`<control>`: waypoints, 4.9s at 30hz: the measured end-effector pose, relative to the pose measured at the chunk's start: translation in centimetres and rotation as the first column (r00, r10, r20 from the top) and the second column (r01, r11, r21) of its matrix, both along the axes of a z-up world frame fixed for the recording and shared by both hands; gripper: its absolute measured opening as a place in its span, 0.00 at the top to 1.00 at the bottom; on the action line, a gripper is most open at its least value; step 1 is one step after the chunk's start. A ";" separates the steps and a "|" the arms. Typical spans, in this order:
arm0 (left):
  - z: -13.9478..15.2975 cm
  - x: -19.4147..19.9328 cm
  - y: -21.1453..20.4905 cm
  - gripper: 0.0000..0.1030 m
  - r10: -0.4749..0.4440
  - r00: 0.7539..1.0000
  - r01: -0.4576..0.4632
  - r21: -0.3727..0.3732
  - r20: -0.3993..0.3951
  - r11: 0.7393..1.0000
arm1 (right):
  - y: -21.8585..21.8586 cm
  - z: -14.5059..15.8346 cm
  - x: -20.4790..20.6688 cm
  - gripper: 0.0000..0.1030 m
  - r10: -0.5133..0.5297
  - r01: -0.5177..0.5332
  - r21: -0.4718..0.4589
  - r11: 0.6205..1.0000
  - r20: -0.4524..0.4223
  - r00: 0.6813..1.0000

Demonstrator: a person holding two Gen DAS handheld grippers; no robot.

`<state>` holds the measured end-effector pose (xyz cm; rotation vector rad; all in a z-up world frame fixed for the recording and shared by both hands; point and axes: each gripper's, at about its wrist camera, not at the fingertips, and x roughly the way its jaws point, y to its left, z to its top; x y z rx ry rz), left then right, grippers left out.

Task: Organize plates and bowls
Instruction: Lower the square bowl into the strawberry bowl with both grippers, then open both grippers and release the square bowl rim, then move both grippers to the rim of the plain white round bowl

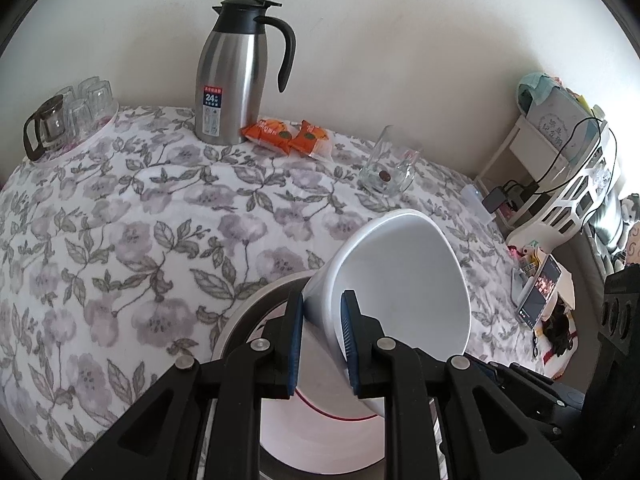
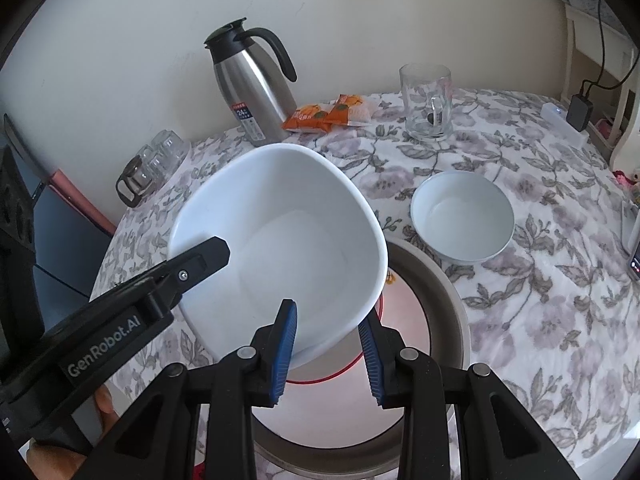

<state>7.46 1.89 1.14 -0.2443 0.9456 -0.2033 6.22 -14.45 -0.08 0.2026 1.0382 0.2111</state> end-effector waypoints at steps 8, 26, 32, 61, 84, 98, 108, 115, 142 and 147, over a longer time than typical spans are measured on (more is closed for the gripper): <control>-0.6 0.0 -0.1 0.81 -0.008 1.000 0.009 0.004 -0.024 1.000 | 0.0 -0.6 0.1 0.67 0.002 -0.002 -0.009 1.000 -0.032 0.999; -1.9 0.1 -0.1 0.81 -0.018 0.996 0.018 0.004 -0.084 1.000 | 0.1 -1.4 0.0 0.64 0.015 -0.017 -0.020 1.000 -0.081 0.997; -2.3 0.3 -0.1 0.81 -0.014 0.995 0.016 0.013 -0.102 1.000 | 0.0 -1.8 0.1 0.64 0.012 -0.014 -0.021 1.000 -0.102 0.995; -1.2 0.3 1.9 0.46 0.097 0.994 -0.097 0.008 -0.049 0.995 | -1.5 -0.6 0.1 0.33 -0.047 0.045 -0.029 0.999 -0.057 0.997; -0.7 0.5 3.5 0.02 0.256 0.965 -0.260 0.065 0.060 0.963 | -6.7 -0.6 1.0 0.00 -0.218 0.218 -0.009 0.976 -0.004 0.976; 1.9 1.9 2.8 0.02 0.226 0.948 -0.238 0.031 0.223 0.971 | -11.1 -0.6 1.7 0.00 -0.338 0.337 0.045 0.941 0.037 0.940; 3.5 4.1 -1.3 0.02 0.133 0.972 -0.160 0.132 0.196 0.978 | -13.8 -0.8 2.9 0.00 -0.383 0.380 0.050 0.923 0.050 0.923; 4.9 5.9 -4.3 0.02 0.094 0.979 -0.123 0.156 0.181 0.980 | -16.1 -1.0 3.8 0.00 -0.436 0.432 0.068 0.899 0.056 0.898; -0.9 14.1 -16.5 0.33 -0.080 0.987 0.114 0.252 -0.142 0.961 | -18.9 -5.6 6.8 0.19 -0.426 0.426 0.107 0.899 -0.020 0.904; -2.7 15.8 -17.3 0.42 -0.075 0.976 0.137 0.306 -0.205 0.942 | -18.5 -6.7 7.5 0.28 -0.405 0.408 0.118 0.905 -0.050 0.913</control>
